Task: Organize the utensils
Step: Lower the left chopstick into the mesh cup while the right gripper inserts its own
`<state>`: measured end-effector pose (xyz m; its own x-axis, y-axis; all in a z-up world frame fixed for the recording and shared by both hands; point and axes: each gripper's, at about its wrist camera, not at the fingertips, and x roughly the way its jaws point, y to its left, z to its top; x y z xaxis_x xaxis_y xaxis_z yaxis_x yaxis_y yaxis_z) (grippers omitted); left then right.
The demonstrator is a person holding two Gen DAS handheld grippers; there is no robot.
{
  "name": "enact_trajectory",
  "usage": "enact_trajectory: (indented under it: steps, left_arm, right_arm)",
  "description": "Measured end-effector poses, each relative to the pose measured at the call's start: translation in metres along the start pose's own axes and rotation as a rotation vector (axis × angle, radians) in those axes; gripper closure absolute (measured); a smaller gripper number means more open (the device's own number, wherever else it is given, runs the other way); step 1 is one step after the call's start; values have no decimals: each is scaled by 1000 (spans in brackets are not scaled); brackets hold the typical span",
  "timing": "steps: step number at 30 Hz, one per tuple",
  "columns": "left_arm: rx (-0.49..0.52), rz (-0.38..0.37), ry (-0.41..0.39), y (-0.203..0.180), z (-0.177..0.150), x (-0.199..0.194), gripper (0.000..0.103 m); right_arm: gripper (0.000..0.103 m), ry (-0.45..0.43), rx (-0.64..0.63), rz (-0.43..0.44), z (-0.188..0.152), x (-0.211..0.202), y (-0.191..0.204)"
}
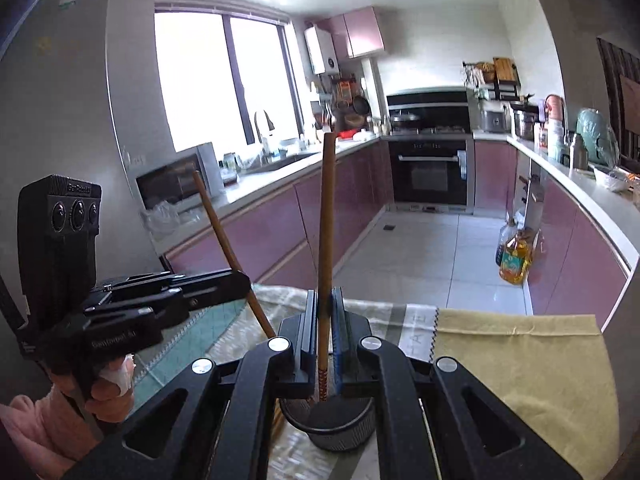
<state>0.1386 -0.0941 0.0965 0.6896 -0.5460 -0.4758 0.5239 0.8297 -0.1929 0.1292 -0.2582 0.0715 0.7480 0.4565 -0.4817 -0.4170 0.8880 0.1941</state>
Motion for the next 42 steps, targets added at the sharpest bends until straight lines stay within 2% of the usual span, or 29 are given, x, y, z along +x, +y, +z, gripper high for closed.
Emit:
enact_trajectory:
  steps: [4, 8, 11, 13, 18, 22, 24, 27, 30, 42]
  left_arm:
    - [13, 14, 98, 1, -11, 32, 95]
    - [8, 42, 158, 13, -22, 58, 95]
    - [3, 56, 178, 27, -35, 73, 95]
    - [2, 57, 184, 30, -37, 75, 95]
    - [2, 54, 201, 37, -54, 73, 93]
    - [-14, 51, 230, 44, -63, 79, 90]
    - [-27, 46, 233, 46, -67, 81, 88]
    - [-44, 34, 239, 49, -71, 81, 87]
    - [-51, 31, 248, 52, -75, 84, 90]
    - [-91, 45, 237, 62, -82, 90, 86]
  right_arm:
    - [97, 120, -14, -9, -12, 30, 0]
    - [96, 187, 12, -32, -19, 54, -4]
    - [90, 182, 67, -34, -25, 55, -12]
    - [81, 162, 109, -28, -32, 49, -19]
    - [72, 146, 205, 12, -58, 34, -35]
    - [68, 173, 298, 88, -81, 36, -45]
    - [68, 173, 328, 124, -82, 39, -45]
    - [75, 169, 343, 159, -81, 47, -42]
    - [76, 154, 342, 160, -78, 50, -39]
    - [78, 129, 347, 167, -75, 60, -41]
